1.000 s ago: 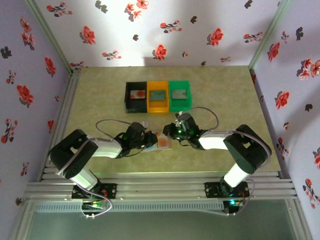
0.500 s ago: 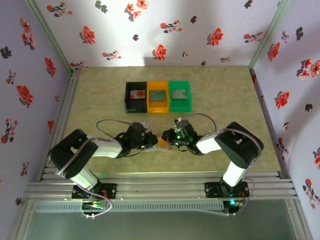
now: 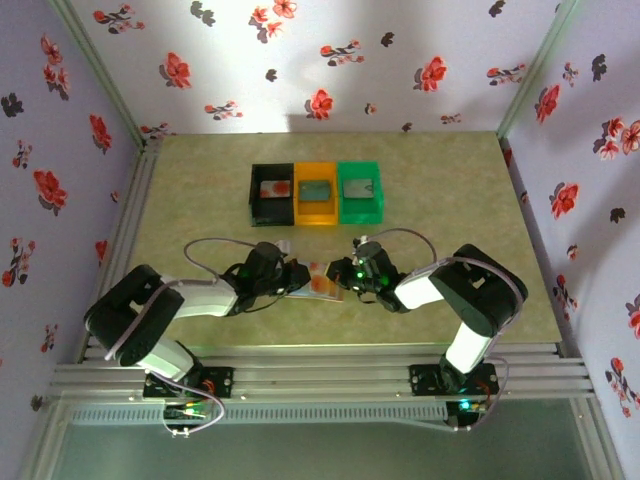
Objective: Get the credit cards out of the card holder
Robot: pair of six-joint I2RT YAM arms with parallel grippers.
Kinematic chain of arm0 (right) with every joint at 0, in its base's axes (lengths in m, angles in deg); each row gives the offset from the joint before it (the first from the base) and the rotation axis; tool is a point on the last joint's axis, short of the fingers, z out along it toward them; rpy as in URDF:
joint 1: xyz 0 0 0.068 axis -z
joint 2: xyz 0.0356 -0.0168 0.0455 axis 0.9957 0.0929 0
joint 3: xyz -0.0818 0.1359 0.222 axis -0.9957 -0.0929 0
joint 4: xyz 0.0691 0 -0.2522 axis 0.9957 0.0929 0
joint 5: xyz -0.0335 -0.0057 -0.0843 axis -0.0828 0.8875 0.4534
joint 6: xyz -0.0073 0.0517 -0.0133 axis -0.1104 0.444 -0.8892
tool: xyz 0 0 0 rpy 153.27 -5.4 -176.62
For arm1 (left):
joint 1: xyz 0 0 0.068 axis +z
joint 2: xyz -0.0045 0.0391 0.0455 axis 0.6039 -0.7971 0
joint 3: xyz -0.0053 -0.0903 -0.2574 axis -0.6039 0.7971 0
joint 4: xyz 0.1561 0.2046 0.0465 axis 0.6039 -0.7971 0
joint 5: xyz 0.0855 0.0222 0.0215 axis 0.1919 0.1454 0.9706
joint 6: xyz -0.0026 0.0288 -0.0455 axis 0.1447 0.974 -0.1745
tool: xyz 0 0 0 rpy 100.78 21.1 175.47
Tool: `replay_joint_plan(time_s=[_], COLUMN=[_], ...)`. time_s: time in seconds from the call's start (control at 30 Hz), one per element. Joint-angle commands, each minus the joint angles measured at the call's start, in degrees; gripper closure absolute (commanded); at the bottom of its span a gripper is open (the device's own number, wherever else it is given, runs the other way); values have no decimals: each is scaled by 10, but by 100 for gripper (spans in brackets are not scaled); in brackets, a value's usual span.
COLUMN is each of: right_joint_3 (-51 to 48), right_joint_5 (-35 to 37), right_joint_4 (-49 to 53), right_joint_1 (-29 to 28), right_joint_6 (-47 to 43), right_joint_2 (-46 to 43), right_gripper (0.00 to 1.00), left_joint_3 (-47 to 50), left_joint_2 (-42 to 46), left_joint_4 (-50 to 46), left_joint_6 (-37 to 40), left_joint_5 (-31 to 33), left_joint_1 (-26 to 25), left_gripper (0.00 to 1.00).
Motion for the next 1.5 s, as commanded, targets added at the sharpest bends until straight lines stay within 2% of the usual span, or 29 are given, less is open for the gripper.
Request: replay_joint_plan(time_s=[0.0, 0.27, 0.37, 0.43, 0.53, 0.63, 0.83, 0.97, 1.07, 1.13, 1.4, 1.47], right_joint_3=[-13, 27, 41, 47, 48, 34, 7, -1, -11, -15, -23, -25], right_joint_5=[7, -29, -60, -82, -107, -123, -166, -173, -186, -191, -190, -186], right_joint_4=[46, 98, 109, 117, 129, 112, 25, -14, -81, -120, -153, -149], right_joint_1=[10, 25, 33, 36, 37, 36, 32, 27, 21, 15, 6, 7], right_joint_6=[-7, -58, -83, -102, -132, -145, -117, -100, -78, -69, -65, -68], right_joint_2=[4, -27, -52, -77, -116, -146, -145, -129, -117, -114, -113, -122], right_gripper=[98, 92, 78, 62, 45, 39, 36, 38, 45, 52, 86, 92], left_joint_3=[14, 39, 47, 51, 61, 69, 71, 76, 79, 82, 81, 81], left_joint_2=[34, 138, 166, 173, 179, 174, 158, 152, 149, 148, 145, 144], left_joint_4=[9, 14, 28, 38, 44, 66, 115, 142, 152, 159, 157, 153], left_joint_6=[18, 49, 54, 54, 55, 50, 36, 25, 18, 16, 15, 15], left_joint_5=[-3, -15, -23, -35, -37, -43, -58, -60, -63, -65, -61, -60], left_joint_1=[15, 39, 40, 40, 40, 40, 40, 40, 40, 40, 40, 40], left_gripper=[100, 100, 100, 100, 100, 100, 100, 100, 100, 100, 100, 92])
